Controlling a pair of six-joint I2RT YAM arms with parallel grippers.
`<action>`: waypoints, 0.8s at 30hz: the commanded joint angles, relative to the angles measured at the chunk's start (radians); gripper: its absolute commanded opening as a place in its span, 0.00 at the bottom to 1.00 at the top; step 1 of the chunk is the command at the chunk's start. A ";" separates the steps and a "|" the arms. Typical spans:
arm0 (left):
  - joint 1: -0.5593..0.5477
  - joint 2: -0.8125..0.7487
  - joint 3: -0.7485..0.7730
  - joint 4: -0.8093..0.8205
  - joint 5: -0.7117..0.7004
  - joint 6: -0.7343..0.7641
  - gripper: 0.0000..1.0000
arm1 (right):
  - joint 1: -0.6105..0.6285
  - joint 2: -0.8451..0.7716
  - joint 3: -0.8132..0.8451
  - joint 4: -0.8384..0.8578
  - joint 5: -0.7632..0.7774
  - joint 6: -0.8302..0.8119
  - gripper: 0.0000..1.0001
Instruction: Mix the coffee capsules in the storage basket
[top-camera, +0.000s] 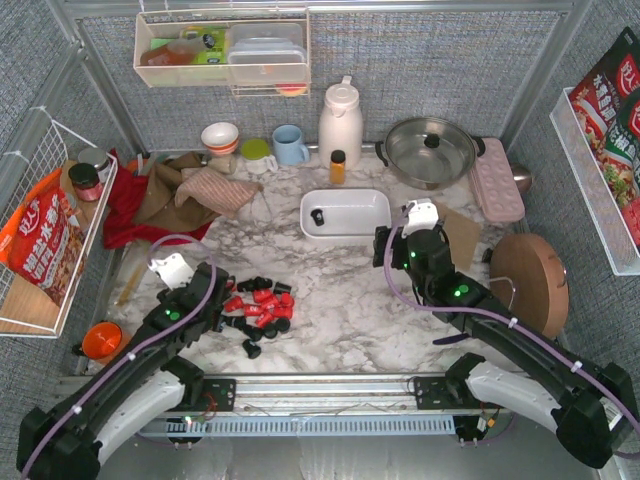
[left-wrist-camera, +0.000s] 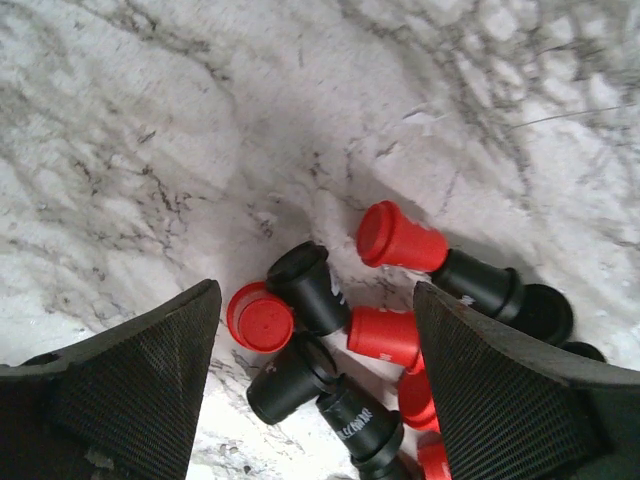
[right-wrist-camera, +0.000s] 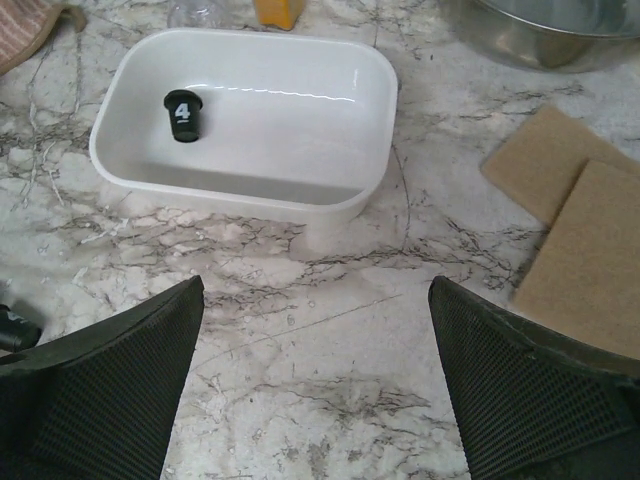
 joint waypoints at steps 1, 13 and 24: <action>0.001 0.105 0.026 -0.084 -0.014 -0.098 0.87 | 0.000 -0.004 0.004 0.029 -0.038 0.020 0.99; 0.001 0.211 0.007 -0.136 0.016 -0.274 0.71 | -0.002 -0.001 0.007 0.021 -0.020 0.027 0.99; 0.001 0.137 -0.058 -0.106 0.028 -0.296 0.57 | -0.002 0.011 0.012 0.016 -0.022 0.027 0.99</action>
